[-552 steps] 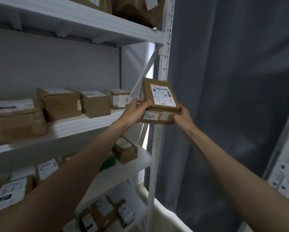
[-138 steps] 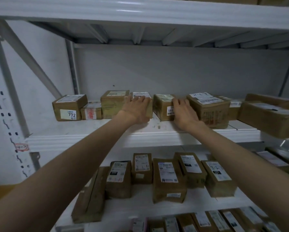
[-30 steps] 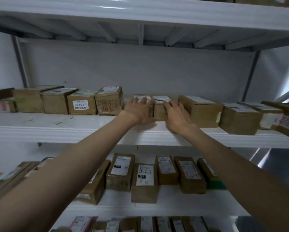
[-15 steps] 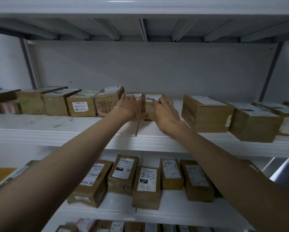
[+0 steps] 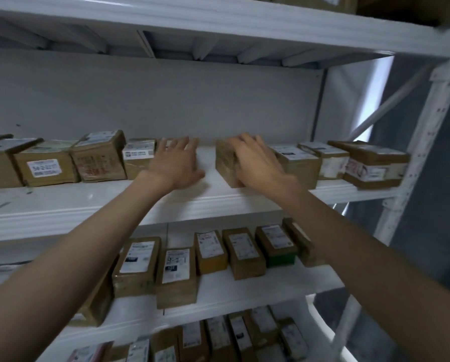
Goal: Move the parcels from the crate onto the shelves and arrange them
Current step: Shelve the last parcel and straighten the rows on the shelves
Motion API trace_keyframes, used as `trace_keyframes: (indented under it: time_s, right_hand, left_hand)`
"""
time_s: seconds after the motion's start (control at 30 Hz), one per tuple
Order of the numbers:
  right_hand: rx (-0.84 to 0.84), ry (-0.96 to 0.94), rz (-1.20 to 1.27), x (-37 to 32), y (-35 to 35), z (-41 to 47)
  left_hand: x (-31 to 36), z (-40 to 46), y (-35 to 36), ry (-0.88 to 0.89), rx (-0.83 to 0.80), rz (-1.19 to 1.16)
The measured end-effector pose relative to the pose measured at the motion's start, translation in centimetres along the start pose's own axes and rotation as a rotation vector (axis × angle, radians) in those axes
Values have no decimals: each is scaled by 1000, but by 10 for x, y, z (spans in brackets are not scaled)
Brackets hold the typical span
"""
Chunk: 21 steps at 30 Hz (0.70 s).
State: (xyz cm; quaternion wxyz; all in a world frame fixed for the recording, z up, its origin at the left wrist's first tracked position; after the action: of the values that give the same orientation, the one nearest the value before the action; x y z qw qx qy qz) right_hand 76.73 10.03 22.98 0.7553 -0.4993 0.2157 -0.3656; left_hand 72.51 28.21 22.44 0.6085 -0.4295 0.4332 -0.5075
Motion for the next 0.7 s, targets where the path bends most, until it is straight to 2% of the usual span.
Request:
trace_keyframes:
  time_s: [0.1, 0.2, 0.27, 0.37, 0.53, 0.7]
  right_hand:
    - [31, 164, -58, 49, -3, -22]
    - [-37, 359, -112, 95, 3, -37]
    - [-78, 416, -117, 119, 15, -44]
    - [-31, 370, -157, 140, 32, -39]
    - [-9, 211, -109, 152, 45, -11]
    - [-34, 103, 90, 161, 59, 18]
  left_hand:
    - [52, -3, -5, 73, 21, -38]
    - [97, -2, 1, 146, 73, -45]
    - [119, 5, 12, 164, 74, -44]
    - [143, 21, 25, 147, 85, -23]
    - [150, 53, 31, -2, 133, 83]
    - [135, 73, 31, -102, 96, 131]
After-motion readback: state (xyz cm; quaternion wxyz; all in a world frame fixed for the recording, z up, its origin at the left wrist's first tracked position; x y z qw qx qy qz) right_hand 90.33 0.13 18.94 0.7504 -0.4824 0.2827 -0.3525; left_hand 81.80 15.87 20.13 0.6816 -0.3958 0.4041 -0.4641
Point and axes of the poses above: each hand's wrist, its own z-axis towards the middle knuckle, its own y-axis out of the palm, x = y × z, the point moved 1 cm from there along z, towards the middle knuckle, and after that the axes turned 10 degrees about -x, right-handed, at the moved point
